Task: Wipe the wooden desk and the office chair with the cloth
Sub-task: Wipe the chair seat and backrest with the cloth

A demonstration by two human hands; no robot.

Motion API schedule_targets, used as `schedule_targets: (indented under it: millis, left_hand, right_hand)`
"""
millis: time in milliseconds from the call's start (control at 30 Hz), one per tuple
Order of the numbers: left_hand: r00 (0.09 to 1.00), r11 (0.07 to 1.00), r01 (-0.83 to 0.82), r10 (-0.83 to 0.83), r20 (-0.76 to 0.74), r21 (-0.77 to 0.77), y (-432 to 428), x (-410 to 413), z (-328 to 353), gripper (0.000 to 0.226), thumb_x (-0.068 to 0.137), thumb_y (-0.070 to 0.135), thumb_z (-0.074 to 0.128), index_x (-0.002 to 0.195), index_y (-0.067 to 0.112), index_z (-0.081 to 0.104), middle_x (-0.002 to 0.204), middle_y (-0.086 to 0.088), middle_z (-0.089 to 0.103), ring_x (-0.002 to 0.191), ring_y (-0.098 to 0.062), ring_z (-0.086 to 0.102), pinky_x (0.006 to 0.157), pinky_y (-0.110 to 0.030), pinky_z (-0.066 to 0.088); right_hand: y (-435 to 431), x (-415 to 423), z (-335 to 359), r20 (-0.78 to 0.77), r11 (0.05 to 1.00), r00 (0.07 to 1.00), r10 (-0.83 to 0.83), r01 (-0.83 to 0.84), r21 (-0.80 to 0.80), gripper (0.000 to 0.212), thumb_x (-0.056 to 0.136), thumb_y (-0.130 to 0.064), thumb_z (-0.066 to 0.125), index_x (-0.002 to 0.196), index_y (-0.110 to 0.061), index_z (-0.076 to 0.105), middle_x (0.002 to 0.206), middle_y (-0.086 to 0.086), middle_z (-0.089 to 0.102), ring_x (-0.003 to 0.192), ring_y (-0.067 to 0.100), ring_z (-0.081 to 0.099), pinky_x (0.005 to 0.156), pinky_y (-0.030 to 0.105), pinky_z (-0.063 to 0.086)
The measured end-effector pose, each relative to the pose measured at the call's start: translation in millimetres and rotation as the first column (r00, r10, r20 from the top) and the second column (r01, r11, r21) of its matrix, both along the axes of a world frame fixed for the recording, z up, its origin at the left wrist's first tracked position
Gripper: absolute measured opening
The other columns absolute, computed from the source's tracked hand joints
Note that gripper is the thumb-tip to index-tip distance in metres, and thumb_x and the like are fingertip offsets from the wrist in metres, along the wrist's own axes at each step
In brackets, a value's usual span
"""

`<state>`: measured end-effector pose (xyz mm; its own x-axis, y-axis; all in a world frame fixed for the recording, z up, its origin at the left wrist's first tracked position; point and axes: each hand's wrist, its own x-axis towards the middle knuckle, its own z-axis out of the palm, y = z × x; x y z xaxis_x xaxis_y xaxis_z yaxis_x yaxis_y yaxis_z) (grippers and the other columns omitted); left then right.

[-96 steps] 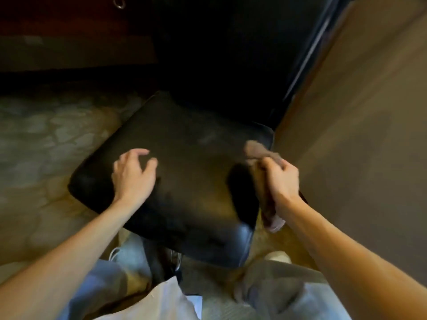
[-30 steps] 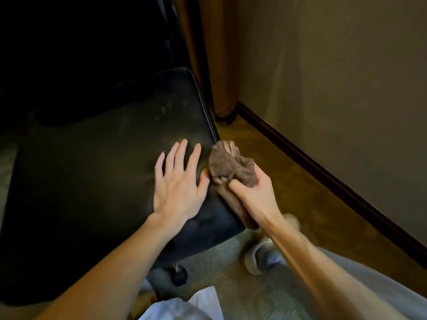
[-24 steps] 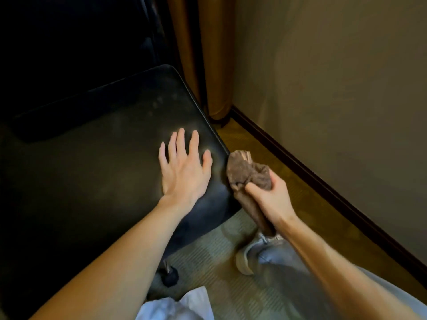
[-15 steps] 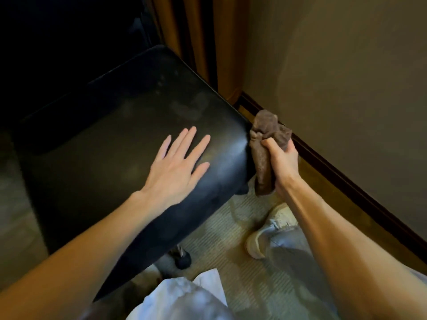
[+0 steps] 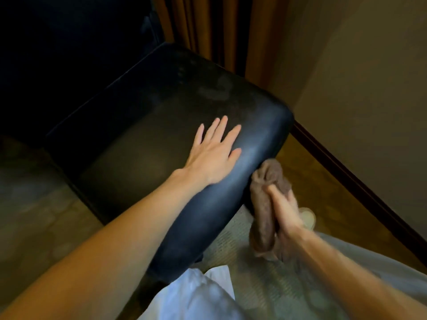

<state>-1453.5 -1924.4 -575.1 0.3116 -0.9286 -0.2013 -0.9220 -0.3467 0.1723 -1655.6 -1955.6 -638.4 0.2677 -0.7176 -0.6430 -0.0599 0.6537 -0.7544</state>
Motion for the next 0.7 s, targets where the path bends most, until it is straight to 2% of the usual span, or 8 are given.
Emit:
schedule_targets:
  millis: [133,200,300,367,467,567,633,700]
  left_hand:
    - [0.986,0.999,0.049,-0.047,0.158,-0.008,94.3,3.1,0.1,0.065,0.105,0.055,0.021,0.164,0.027,0.020,0.172,-0.005,0.013,0.159,-0.021,0.007,0.128,-0.050,0.005]
    - [0.984,0.999,0.036,-0.035,0.173,-0.004,117.3,8.8,-5.3,0.065,0.104,0.058,0.015,0.163,0.032,0.019,0.171,-0.003,0.015,0.159,-0.021,0.009,0.128,-0.051,0.007]
    - [0.981,0.999,0.014,-0.004,0.193,-0.052,111.7,7.9,-17.8,0.060,0.105,0.053,0.021,0.162,0.034,0.024,0.170,-0.005,0.019,0.158,-0.023,0.014,0.127,-0.053,0.009]
    - [0.975,0.997,0.019,-0.002,0.223,-0.076,101.1,3.0,-24.3,0.059,0.105,0.050,0.025,0.162,0.031,0.026,0.170,-0.007,0.021,0.157,-0.025,0.016,0.126,-0.054,0.012]
    - [0.975,0.994,-0.008,0.032,0.219,-0.108,92.1,0.4,-24.3,0.059,0.105,0.048,0.028,0.161,0.030,0.028,0.169,-0.009,0.023,0.157,-0.027,0.019,0.124,-0.056,0.016]
    - [0.974,0.992,-0.044,0.069,0.214,-0.118,84.2,-5.9,-25.6,0.059,0.106,0.048,0.027,0.161,0.029,0.028,0.169,-0.010,0.024,0.156,-0.028,0.019,0.124,-0.057,0.017]
    - [0.977,0.988,-0.084,0.107,0.182,-0.127,80.1,-11.9,-22.6,0.059,0.106,0.049,0.027,0.162,0.029,0.026,0.170,-0.010,0.021,0.157,-0.028,0.016,0.125,-0.056,0.013]
    - [0.989,0.986,-0.117,0.127,0.081,-0.116,81.2,-14.0,-13.2,0.059,0.108,0.049,0.028,0.163,0.030,0.021,0.172,-0.009,0.012,0.159,-0.026,0.007,0.126,-0.054,0.006]
  right_hand:
    - [-43.1,30.6,3.9,0.125,0.996,0.990,-0.069,0.061,0.068,0.072,0.082,-0.048,0.075,0.147,-0.033,0.048,0.135,0.004,0.067,0.121,0.025,0.065,0.109,0.053,0.048]
    - [-40.9,41.9,2.3,0.118,0.992,0.985,-0.122,0.117,0.056,0.064,0.090,-0.047,0.070,0.148,-0.033,0.046,0.135,0.004,0.066,0.121,0.026,0.065,0.107,0.051,0.050]
    - [-10.7,38.3,0.3,0.085,0.988,0.986,-0.145,0.139,0.075,0.051,0.099,-0.043,0.064,0.145,-0.029,0.050,0.135,0.003,0.066,0.124,0.025,0.063,0.107,0.048,0.049]
    - [19.8,31.7,-4.5,0.087,0.980,0.984,-0.156,0.143,0.141,0.046,0.097,-0.043,0.067,0.138,-0.025,0.058,0.130,0.005,0.070,0.121,0.024,0.066,0.109,0.047,0.049]
    - [82.2,21.7,-7.3,0.103,0.958,0.981,-0.163,0.132,0.254,0.057,0.085,-0.049,0.076,0.134,-0.023,0.064,0.122,0.003,0.075,0.114,0.020,0.071,0.107,0.047,0.052]
    - [118.8,-0.9,7.0,0.056,0.953,0.998,-0.033,0.015,0.301,0.028,0.099,-0.031,0.064,0.126,-0.023,0.066,0.113,0.002,0.078,0.104,0.018,0.074,0.096,0.042,0.058]
    - [118.1,-21.2,16.0,0.008,0.956,0.994,0.112,-0.110,0.273,0.027,0.099,-0.023,0.065,0.126,-0.020,0.066,0.111,0.012,0.077,0.104,0.032,0.074,0.091,0.050,0.060]
    - [102.3,-33.5,28.0,-0.070,0.973,0.985,0.155,-0.140,0.184,0.033,0.097,-0.026,0.068,0.129,-0.018,0.065,0.106,0.018,0.077,0.095,0.037,0.075,0.079,0.049,0.063]
